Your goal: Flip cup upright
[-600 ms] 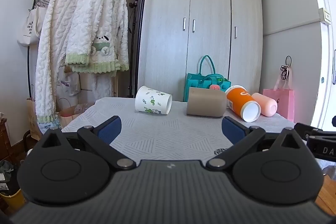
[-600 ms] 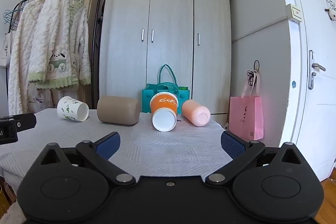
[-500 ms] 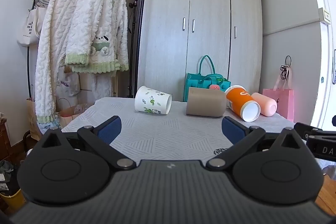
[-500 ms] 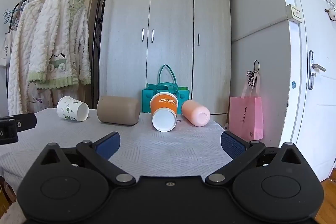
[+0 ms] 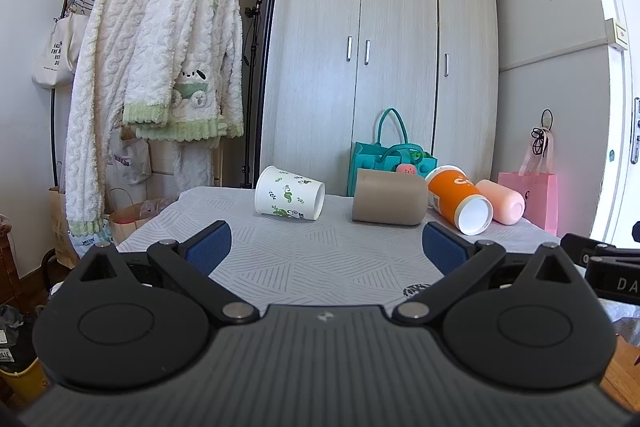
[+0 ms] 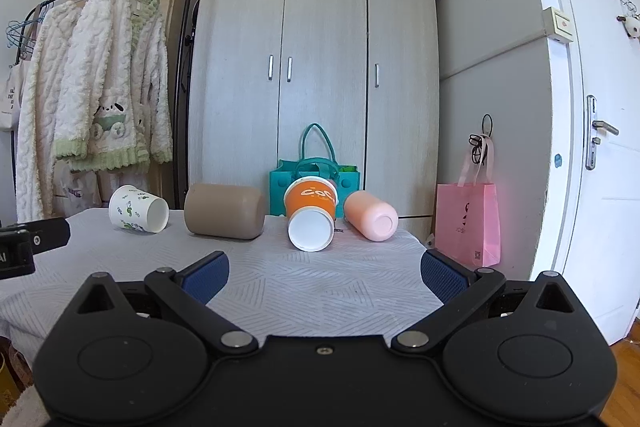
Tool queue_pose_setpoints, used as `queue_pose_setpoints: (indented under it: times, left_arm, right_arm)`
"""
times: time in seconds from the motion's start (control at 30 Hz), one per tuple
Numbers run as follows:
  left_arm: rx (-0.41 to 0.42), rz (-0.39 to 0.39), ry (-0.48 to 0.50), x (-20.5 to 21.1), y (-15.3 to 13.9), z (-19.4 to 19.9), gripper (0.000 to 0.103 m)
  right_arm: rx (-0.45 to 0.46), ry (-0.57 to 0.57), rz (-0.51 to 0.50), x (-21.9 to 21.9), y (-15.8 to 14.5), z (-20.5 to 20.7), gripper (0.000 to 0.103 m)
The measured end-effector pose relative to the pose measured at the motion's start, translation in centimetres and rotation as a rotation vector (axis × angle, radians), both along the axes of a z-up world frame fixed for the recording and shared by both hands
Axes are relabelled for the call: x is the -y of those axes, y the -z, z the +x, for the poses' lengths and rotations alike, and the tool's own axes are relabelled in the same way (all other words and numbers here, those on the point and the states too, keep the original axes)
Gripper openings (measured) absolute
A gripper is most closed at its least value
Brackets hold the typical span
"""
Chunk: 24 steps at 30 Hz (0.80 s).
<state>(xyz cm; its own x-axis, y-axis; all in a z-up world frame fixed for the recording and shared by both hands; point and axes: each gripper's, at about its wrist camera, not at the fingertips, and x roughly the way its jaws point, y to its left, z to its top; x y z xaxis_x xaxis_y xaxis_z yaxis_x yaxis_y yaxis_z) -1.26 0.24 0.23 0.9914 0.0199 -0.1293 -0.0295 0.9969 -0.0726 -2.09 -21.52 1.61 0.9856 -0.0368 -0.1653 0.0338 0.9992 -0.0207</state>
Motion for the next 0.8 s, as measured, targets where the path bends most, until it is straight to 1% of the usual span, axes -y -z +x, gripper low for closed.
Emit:
queue_pose_setpoints:
  times: [0.5, 0.6, 0.7, 0.8]
  left_arm:
    - [-0.014, 0.002, -0.004, 0.13, 0.01, 0.03, 0.103]
    - [-0.014, 0.001, -0.003, 0.16, 0.02, 0.05, 0.103]
    - [-0.016, 0.0, -0.004, 0.1, 0.08, 0.05, 0.103]
    - [-0.022, -0.004, -0.003, 0.08, 0.14, 0.05, 0.103]
  right_arm:
    - [-0.001, -0.003, 0.014, 0.01, 0.14, -0.03, 0.103]
    - [-0.006, -0.002, -0.004, -0.09, 0.15, -0.04, 0.103]
    - [-0.036, 0.001, -0.057, -0.17, 0.02, -0.02, 0.103]
    - [-0.051, 0.002, -0.068, -0.28, -0.12, -0.16, 0.103]
